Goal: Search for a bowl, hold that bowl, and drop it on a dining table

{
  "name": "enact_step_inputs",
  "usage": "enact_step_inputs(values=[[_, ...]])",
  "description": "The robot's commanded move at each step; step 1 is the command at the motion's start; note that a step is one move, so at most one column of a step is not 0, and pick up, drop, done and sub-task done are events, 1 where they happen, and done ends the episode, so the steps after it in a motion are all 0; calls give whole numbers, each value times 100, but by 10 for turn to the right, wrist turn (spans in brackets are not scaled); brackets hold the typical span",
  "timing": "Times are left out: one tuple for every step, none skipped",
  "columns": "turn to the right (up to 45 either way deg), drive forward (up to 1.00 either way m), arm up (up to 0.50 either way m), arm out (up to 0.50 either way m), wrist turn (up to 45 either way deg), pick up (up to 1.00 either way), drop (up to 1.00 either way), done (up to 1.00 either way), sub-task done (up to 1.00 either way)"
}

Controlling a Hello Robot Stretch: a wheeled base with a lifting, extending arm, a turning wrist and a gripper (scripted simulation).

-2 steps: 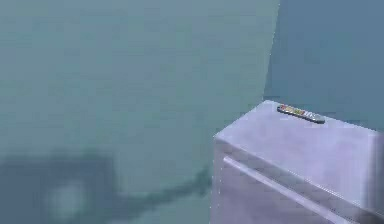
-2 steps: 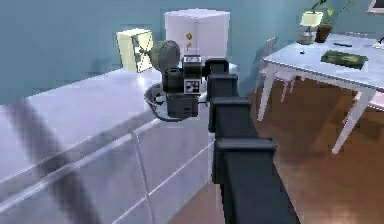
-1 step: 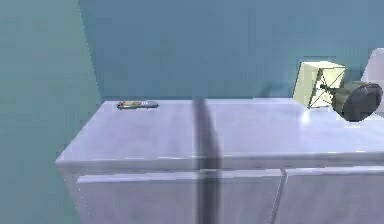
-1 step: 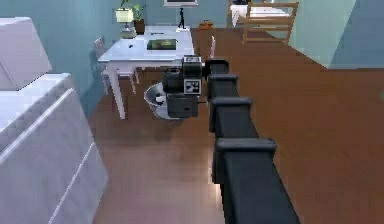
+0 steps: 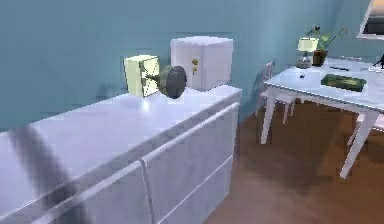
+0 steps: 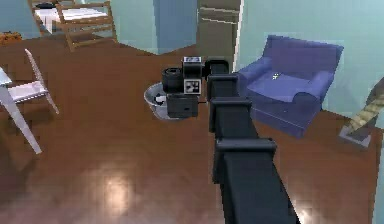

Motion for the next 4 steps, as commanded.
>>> enact_step_inputs(values=[[390,0,0,0,0,0,0,0,0],[0,10,0,0,0,0,0,0,0],[270,0,0,0,0,0,0,0,0],[0,100,0,0,0,0,0,0,0]])
